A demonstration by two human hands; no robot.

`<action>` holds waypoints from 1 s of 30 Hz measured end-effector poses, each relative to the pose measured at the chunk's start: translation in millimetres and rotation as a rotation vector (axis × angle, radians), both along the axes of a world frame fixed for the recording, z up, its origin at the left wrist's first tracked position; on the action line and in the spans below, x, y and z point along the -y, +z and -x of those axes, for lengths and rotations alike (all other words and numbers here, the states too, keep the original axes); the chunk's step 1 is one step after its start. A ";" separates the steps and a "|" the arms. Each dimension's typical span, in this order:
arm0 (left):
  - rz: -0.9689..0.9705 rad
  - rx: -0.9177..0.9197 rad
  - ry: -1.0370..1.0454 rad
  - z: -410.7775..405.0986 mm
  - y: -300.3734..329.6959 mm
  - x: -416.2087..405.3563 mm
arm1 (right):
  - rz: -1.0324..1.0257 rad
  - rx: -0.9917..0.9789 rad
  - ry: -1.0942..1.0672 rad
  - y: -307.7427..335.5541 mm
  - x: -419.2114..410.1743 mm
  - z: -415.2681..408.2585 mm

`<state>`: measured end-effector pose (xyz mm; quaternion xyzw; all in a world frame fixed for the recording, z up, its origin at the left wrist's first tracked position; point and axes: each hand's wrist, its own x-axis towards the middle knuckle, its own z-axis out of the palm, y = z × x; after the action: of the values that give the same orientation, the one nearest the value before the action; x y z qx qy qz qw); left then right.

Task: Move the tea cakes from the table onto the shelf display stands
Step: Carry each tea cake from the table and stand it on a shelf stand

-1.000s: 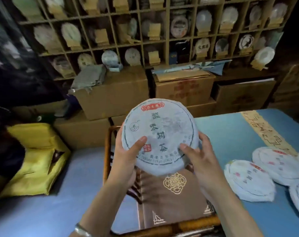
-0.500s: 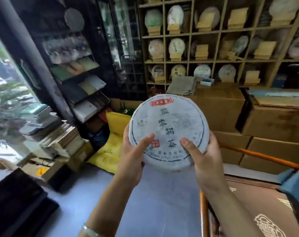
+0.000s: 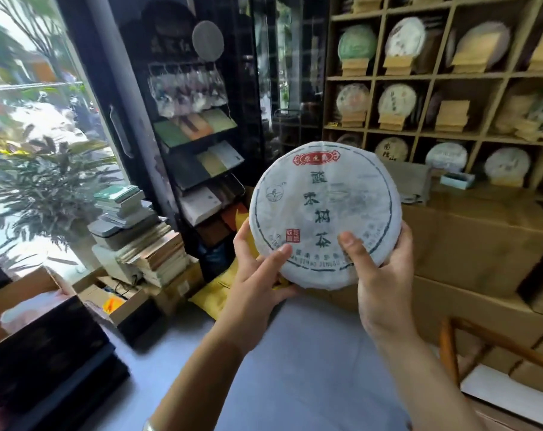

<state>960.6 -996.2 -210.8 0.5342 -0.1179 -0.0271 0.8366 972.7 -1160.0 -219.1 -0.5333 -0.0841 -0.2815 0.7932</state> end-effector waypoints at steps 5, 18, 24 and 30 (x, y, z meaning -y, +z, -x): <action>0.094 0.020 0.012 -88.9 8.0 21.6 | -0.056 -0.019 0.011 -1.2 3.2 -77.9; 0.155 0.162 0.030 -291.7 7.6 106.7 | 0.130 -0.126 -0.026 18.2 92.3 -237.3; 0.053 0.211 -0.050 -373.9 3.2 164.9 | 0.246 -0.240 -0.130 35.4 173.2 -300.5; 0.140 0.233 -0.258 -459.1 5.8 230.6 | 0.162 -0.157 -0.282 37.6 225.9 -373.7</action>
<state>1419.7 -1226.8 -205.0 0.4545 -0.2832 -0.0641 0.8421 1346.4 -1385.9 -181.5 -0.6223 0.0315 -0.3398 0.7045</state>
